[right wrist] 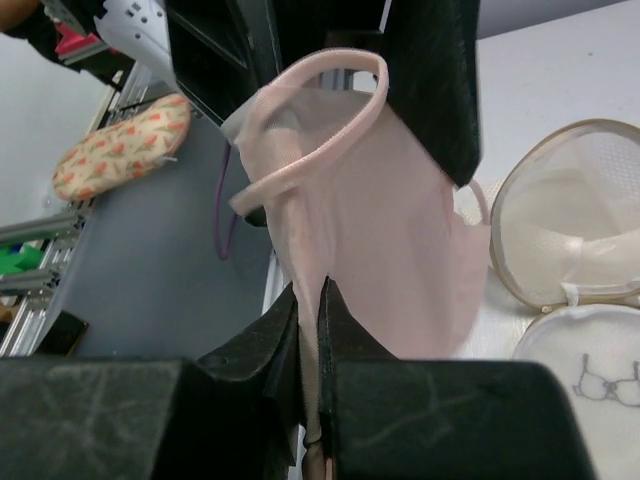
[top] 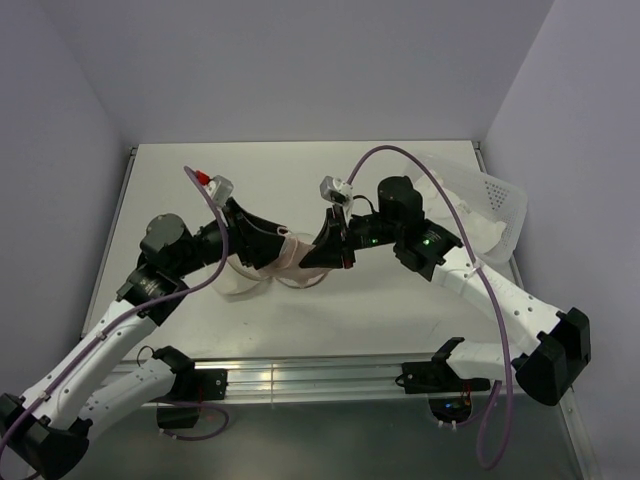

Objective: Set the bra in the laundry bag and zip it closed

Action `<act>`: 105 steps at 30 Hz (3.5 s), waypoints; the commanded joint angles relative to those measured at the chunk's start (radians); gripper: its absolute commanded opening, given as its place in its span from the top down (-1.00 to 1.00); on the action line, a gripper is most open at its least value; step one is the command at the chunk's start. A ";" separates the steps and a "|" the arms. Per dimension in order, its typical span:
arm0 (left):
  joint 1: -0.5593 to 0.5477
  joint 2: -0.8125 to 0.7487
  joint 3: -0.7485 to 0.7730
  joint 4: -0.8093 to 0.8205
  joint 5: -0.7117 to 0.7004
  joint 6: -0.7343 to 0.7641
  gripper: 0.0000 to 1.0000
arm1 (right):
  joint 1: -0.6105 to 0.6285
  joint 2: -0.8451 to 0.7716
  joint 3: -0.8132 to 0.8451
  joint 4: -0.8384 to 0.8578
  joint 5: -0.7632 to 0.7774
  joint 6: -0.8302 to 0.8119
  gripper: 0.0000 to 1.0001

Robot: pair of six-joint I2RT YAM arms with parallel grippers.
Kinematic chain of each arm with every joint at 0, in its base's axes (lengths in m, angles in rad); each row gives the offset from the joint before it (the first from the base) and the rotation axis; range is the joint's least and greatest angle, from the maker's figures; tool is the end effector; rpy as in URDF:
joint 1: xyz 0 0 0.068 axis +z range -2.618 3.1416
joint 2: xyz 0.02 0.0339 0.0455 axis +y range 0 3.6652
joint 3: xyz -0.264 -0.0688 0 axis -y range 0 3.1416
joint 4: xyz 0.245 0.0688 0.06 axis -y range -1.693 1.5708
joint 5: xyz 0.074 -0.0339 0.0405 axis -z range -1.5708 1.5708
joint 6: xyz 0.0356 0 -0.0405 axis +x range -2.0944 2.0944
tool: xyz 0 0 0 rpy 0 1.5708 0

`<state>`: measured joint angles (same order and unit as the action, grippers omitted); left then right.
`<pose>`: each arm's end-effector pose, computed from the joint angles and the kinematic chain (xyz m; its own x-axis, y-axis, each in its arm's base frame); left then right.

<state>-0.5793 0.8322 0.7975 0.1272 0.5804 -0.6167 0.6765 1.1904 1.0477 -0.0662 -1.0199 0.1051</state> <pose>0.1504 -0.1217 0.3698 -0.4660 -0.2731 -0.8416 0.7909 0.2978 -0.5346 0.1866 0.1887 0.3640 -0.2634 -0.1410 -0.9543 -0.9553 -0.0994 0.2784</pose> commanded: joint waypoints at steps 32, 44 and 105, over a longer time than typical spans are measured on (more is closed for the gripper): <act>0.111 -0.048 -0.119 -0.508 -1.004 -0.189 0.03 | 0.009 0.219 -0.061 0.660 0.530 0.600 1.00; 0.128 0.100 -0.213 -0.275 -0.926 -0.215 -0.12 | 0.017 0.393 -0.054 0.847 0.509 0.737 1.00; 0.104 -0.031 -0.442 0.057 -0.487 -0.233 1.00 | 0.233 0.747 0.063 0.642 1.150 0.842 0.89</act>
<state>-0.4713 0.7979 0.3565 0.1455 0.0662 -0.8322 0.8902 1.8980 1.0374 0.6365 -0.0082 0.9302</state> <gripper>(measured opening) 0.028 0.116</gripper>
